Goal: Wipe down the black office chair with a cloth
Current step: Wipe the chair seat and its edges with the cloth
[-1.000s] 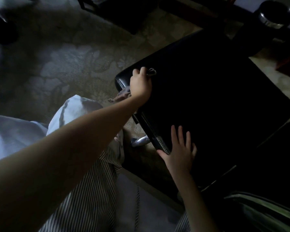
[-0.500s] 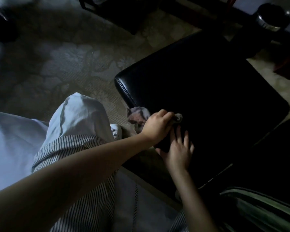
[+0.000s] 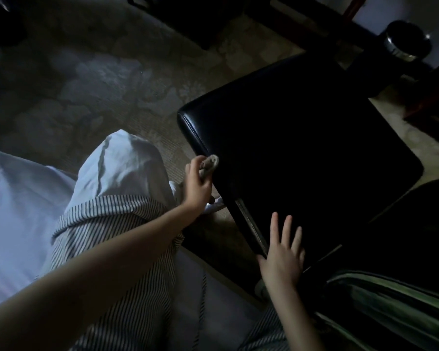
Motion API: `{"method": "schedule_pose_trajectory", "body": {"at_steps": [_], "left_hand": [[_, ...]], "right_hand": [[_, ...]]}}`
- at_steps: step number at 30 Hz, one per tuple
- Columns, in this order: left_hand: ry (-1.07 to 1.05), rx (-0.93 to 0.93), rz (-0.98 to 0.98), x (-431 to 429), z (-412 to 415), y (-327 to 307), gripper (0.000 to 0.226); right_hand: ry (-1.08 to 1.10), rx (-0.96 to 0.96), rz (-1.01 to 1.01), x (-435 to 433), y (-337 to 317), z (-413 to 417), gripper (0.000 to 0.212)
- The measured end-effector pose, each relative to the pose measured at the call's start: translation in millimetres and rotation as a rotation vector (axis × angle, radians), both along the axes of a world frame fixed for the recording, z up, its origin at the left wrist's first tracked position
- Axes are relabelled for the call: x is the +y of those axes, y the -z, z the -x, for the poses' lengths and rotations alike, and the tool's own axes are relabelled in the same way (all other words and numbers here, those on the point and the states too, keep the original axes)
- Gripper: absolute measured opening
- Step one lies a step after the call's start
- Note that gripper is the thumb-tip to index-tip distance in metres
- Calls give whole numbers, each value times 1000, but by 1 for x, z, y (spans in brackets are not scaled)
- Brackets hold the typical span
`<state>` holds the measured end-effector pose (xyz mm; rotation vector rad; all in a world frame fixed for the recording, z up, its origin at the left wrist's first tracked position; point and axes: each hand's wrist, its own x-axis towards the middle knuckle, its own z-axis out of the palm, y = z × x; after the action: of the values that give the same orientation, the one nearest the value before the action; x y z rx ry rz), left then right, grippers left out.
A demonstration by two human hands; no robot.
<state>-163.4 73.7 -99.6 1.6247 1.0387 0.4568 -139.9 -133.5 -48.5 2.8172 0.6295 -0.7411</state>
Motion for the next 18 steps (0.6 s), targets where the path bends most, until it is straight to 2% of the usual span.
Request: {"method": "schedule_pose_trajectory", "body": {"at_steps": [3,11,18], "left_hand": [[16,43,-21,-9,-3,9,36],[-38,19,-150,1,-12,12,26],[-54,-39,-148,1,-13,13,26]], "right_hand": [[20,-27,-16,3,5,-1,106],[96,-53,-94,8,16,0,107],[159,-110,-125,25,24,6,105]]}}
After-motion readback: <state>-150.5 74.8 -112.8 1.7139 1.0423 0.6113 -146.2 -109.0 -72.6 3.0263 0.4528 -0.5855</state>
